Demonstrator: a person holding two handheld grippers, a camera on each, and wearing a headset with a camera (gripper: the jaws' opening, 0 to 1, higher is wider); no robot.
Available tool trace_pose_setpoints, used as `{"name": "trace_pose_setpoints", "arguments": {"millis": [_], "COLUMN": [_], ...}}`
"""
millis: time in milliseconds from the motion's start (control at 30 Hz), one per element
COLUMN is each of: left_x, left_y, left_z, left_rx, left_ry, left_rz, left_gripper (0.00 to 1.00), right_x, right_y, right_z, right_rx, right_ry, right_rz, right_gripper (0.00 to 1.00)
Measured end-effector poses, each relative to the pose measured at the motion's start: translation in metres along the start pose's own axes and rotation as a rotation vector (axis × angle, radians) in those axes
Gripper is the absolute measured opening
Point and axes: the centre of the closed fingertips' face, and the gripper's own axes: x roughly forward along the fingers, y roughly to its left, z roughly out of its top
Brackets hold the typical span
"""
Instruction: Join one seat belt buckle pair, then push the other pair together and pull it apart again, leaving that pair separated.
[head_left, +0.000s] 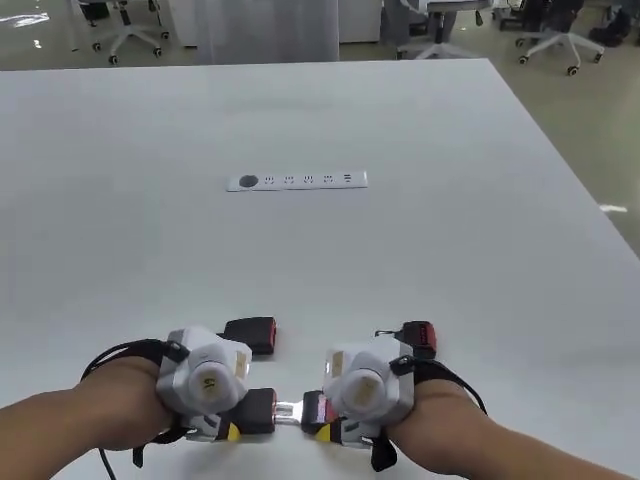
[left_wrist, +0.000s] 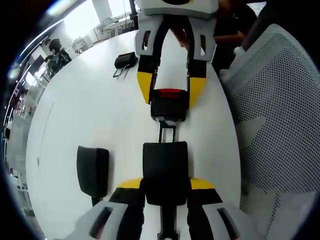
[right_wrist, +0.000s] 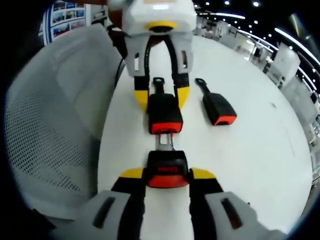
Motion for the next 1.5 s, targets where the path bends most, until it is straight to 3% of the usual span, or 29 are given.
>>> {"name": "trace_pose_setpoints", "arguments": {"millis": [167,433,800,900,1033,1200,1467,1500], "left_x": [0.001,0.001,0.001,0.0,-0.002,-0.002,-0.001,-0.001], "left_y": [-0.001,0.0,-0.004,-0.004,-0.005,-0.004,-0.004,-0.004], "left_z": [0.0,-0.001,0.0,0.0,-0.001,-0.001,-0.001,0.0], "left_rx": [0.036,0.017,0.036,0.025,0.042,0.02,-0.003,-0.015], "left_ry": [0.016,-0.012,0.003,0.011,-0.014,-0.021,-0.011,-0.005], "left_rz": [-0.018,-0.044,-0.046,-0.038,-0.029,-0.023,-0.032,-0.034], "left_gripper": [0.33,0.32,0.32,0.32,0.32,0.32,0.33,0.33], "right_x": [0.005,0.009,0.018,0.018,0.017,0.015,0.015,0.014], "right_y": [-0.001,-0.003,-0.001,-0.004,-0.003,-0.004,-0.003,-0.002], "right_z": [0.009,0.011,0.024,0.019,0.016,0.016,0.017,0.018], "right_rx": [-0.013,0.018,0.04,0.048,0.007,-0.005,0.018,0.047], "right_ry": [-0.024,-0.029,-0.065,-0.061,-0.045,-0.055,-0.059,-0.068], "right_rz": [-0.003,0.008,0.014,0.011,0.015,0.03,0.039,0.056], "right_gripper": [0.32,0.3,0.29,0.29,0.3,0.3,0.31,0.32]}}
